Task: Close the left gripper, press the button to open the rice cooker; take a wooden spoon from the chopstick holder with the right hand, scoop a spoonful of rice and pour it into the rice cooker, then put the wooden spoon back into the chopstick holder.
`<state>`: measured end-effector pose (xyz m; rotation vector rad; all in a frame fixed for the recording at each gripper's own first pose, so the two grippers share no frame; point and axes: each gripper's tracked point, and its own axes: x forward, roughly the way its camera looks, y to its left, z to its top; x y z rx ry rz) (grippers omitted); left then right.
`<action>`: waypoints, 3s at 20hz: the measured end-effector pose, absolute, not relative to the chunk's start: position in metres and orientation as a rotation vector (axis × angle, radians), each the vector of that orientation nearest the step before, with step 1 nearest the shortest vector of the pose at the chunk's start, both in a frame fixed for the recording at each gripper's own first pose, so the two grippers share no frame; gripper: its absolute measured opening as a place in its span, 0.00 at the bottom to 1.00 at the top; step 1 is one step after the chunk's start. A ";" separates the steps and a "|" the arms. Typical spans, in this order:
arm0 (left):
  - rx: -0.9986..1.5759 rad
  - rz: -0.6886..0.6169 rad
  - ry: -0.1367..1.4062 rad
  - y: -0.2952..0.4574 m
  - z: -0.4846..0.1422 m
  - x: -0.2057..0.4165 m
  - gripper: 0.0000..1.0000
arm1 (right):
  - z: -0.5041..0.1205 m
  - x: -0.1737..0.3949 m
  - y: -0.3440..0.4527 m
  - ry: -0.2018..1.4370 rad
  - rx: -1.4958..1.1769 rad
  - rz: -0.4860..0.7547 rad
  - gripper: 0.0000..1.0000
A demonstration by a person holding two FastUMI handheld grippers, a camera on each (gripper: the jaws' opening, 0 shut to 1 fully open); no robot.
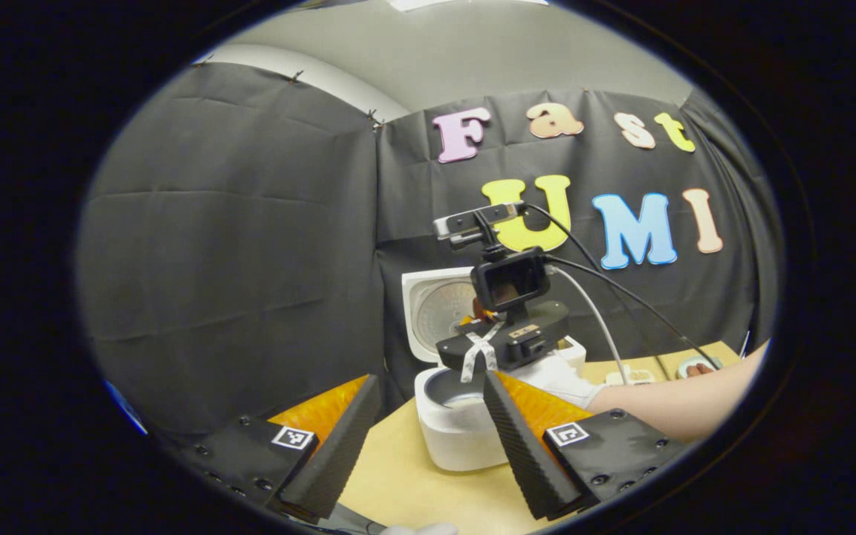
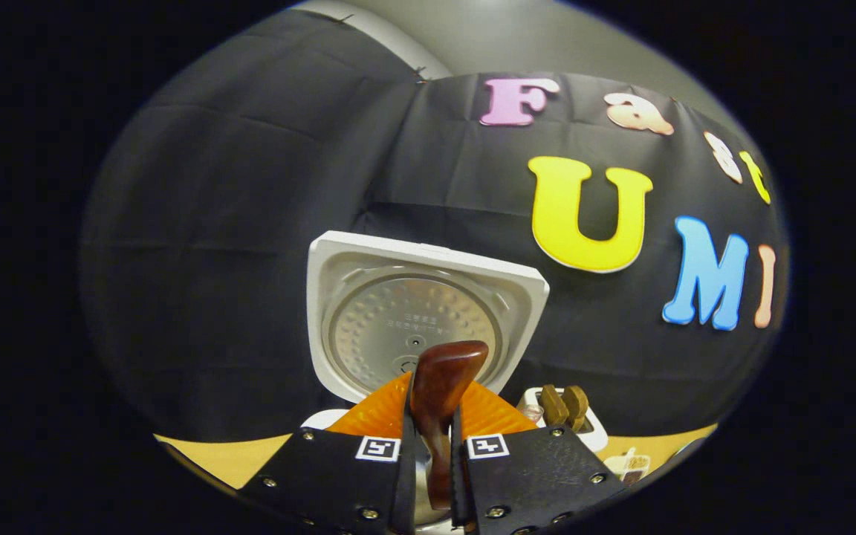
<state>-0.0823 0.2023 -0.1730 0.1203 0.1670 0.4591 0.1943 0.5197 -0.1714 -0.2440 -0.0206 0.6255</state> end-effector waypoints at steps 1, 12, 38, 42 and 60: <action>0.120 0.459 0.165 0.202 -0.173 -0.083 0.98 | -0.171 0.193 0.522 -0.032 -0.263 0.637 0.18; 0.105 0.463 0.164 0.204 -0.170 -0.084 0.98 | -0.171 0.218 0.481 0.346 0.425 0.617 0.19; 0.122 0.178 0.083 0.053 -0.123 -0.038 0.99 | -0.229 0.227 -0.156 0.213 0.699 -0.289 0.18; 0.142 0.180 0.092 0.036 -0.120 -0.029 0.98 | -0.258 0.224 -0.181 0.241 0.693 -0.314 0.18; 0.174 0.186 0.141 0.032 -0.134 -0.013 0.99 | -0.368 0.236 -0.178 0.392 0.702 -0.426 0.19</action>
